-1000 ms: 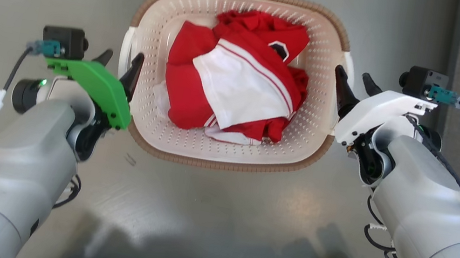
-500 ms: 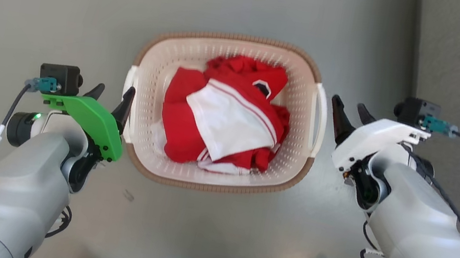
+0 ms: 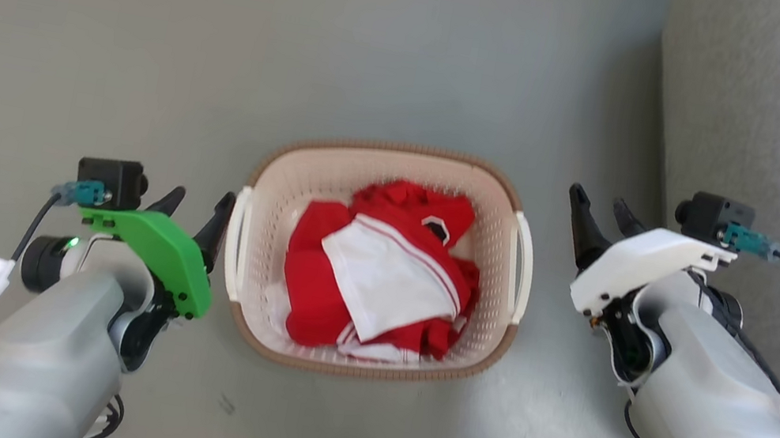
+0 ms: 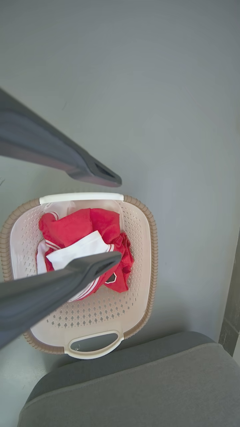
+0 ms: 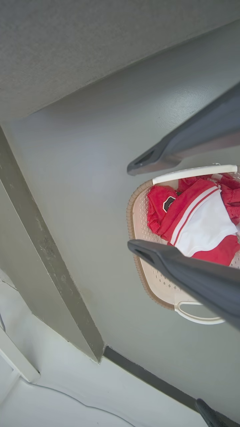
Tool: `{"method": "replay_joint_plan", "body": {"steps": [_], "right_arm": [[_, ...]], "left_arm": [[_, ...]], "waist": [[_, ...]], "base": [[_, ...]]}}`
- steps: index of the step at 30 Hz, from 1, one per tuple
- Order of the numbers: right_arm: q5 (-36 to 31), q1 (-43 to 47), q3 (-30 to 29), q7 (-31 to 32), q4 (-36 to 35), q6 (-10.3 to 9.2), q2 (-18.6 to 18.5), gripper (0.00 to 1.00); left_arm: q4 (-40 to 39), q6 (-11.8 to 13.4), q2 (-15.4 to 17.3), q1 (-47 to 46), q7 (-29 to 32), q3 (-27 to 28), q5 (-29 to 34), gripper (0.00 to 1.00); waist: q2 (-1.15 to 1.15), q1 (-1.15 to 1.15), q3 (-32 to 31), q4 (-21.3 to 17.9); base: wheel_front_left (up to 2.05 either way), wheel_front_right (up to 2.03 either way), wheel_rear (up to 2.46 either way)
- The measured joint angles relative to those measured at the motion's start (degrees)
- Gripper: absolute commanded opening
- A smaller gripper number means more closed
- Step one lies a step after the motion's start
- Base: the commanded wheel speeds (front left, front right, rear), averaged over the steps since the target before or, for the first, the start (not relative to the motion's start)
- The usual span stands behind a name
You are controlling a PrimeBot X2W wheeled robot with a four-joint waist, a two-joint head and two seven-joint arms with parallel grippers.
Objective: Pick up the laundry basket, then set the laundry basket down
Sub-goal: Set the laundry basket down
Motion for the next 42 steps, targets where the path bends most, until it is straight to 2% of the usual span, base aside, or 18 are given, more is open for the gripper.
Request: {"method": "replay_joint_plan", "body": {"steps": [7,13,20,26,31,32,36,42], "right_arm": [[-3.25,2.92,-1.35,0.0,-3.18,0.0,-1.31,1.0],[-8.04,6.46,-1.68,0.0,-6.25,-0.29,-2.8,1.0],[-13.22,9.9,-1.87,0.0,-10.42,-2.52,-4.32,1.0],[-16.31,11.19,-3.44,0.0,-15.59,-4.75,-4.68,1.0],[-18.48,12.54,-6.33,0.0,-21.3,-6.59,-5.31,1.0],[-19.81,12.91,-7.69,0.0,-24.09,-7.62,-5.5,1.0],[-22.8,14.35,-10.1,0.0,-29.84,-9.14,-6.04,1.0],[-26.21,18.63,-14.0,0.0,-36.99,-10.26,-6.81,1.0]], "left_arm": [[-1.89,0.0,0.63,2.04,-0.01,3.63,0.08,1.0],[-4.48,0.0,2.4,3.74,-0.01,7.94,2.96,1.0],[-8.12,0.18,2.57,8.26,-0.01,10.29,7.56,1.0],[-13.6,2.7,4.13,9.65,-0.02,15.34,11.51,1.0],[-19.81,4.34,6.2,11.34,-0.02,19.8,16.16,1.0],[-22.58,4.68,6.3,12.5,-0.02,21.18,17.88,1.0],[-28.14,5.34,6.32,15.31,-0.04,24.08,21.89,1.0],[-35.65,7.44,6.06,19.75,-0.18,29.88,26.61,1.0]], "waist": [[0.0,0.0,-4.96,0.59],[0.0,0.0,-9.91,1.26],[0.0,0.0,-15.39,1.95],[0.0,0.0,-18.35,2.34],[0.0,0.0,-19.01,2.19],[0.0,0.0,-19.06,2.05],[0.0,0.0,-19.13,1.96],[0.0,0.0,-19.33,2.43]], "base": [[0.0,0.0,0.0],[0.0,0.0,0.0],[0.0,0.0,0.0],[0.0,0.0,0.0],[0.0,0.0,0.0],[0.0,0.0,0.0],[0.0,0.0,0.0],[0.0,0.0,0.0]]}}
